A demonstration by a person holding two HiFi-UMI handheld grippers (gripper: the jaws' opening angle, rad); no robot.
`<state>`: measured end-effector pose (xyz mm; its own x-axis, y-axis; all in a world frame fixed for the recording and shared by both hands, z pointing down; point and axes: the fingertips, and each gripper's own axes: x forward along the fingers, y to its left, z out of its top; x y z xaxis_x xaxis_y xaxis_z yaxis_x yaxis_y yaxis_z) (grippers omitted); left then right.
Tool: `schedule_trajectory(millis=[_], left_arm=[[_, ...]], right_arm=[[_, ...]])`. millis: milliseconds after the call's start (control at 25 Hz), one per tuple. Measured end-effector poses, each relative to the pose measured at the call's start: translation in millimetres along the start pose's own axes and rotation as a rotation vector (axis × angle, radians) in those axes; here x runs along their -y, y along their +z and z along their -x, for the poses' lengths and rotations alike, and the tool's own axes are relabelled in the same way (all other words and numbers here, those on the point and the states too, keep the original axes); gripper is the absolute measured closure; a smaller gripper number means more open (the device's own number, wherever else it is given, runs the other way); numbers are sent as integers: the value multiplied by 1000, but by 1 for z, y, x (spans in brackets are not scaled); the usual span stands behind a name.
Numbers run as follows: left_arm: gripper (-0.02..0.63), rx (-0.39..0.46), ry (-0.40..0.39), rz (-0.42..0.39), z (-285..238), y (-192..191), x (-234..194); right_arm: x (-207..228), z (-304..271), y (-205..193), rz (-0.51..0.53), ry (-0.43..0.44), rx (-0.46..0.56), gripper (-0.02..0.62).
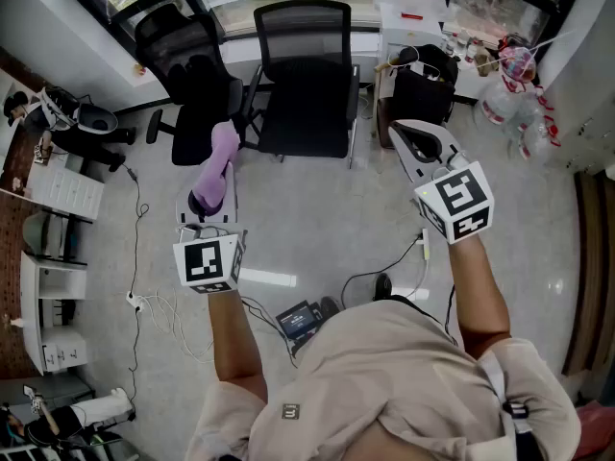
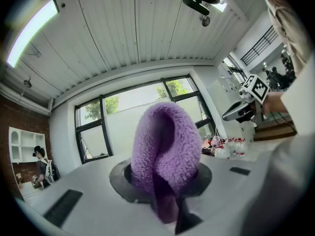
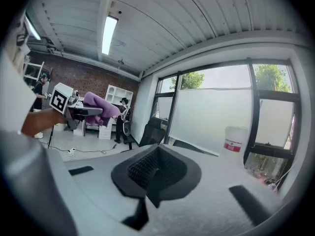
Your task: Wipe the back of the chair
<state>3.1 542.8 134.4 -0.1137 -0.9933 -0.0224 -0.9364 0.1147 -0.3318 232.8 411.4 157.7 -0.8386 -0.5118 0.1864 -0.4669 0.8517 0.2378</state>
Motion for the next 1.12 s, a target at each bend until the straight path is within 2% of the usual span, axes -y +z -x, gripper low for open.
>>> schedule_trajectory(millis=[520,1120], left_arm=[[529,-26,5,-8,-17,-2,15],[529,-67,59,-32,-63,9,58]], right_arm=[[22,-9,-11,-8,16,-2,604],[94,-16,-40,-69,64,29,601]])
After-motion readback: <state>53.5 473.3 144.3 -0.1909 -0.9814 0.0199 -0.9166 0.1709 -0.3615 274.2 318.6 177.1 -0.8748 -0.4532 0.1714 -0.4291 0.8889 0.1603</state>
